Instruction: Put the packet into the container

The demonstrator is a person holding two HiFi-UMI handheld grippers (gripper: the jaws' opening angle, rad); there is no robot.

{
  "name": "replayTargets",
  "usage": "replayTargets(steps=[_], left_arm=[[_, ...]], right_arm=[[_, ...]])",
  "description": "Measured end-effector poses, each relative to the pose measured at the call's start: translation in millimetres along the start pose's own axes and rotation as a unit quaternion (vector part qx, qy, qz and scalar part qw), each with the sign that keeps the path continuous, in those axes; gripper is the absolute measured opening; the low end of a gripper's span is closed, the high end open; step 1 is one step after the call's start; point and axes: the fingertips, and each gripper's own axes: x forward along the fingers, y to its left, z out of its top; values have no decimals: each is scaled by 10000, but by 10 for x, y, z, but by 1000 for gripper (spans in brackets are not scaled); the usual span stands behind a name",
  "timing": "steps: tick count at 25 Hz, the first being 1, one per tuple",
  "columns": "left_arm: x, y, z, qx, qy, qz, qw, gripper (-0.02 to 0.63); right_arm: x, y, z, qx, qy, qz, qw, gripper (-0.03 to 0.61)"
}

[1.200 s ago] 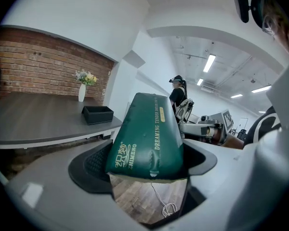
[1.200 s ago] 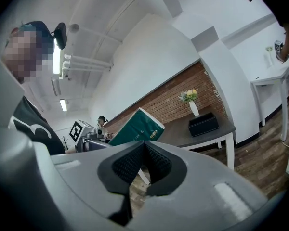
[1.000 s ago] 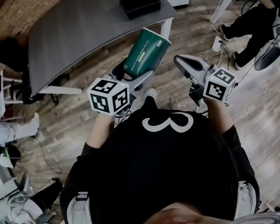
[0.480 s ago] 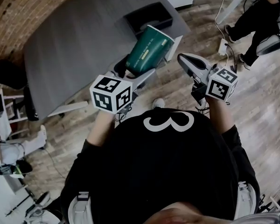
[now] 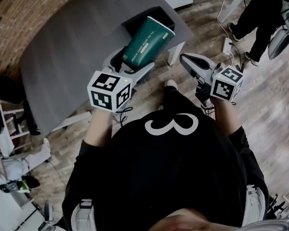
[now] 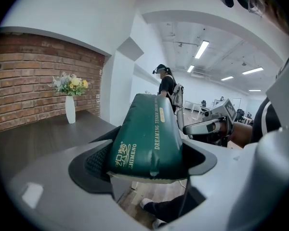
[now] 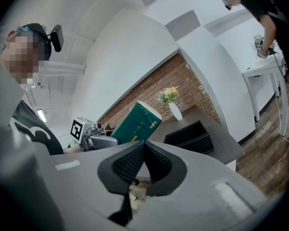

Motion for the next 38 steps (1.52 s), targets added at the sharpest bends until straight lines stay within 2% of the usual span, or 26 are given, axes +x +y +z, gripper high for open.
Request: replayTargets(steps=[6,11,19,23,30,38], left_arm=[[220,292,172,87,17,87,9999,449],[472,527,317,325,128,142,9993,449],[868,910,355,602,449,-81,9971,449],[1033,1020,287,769,711,-193,9943,449],[1302,1107,12,949,1172,-391,9878,449],[1454,1113,-364,987,1553,-708,9804,450]], right_arm=[[167,-232,146,92,13,63,9999,2],[274,-490,226,193,53,46,9998,2],[412,-859,370,460,68,-20,9989,2],[382,-1042,471,593,35,-180,9981,2],[349,-1286,347,844,208,-311,9957,2],[348,-1422,355,1058,205,-375,9935,2]])
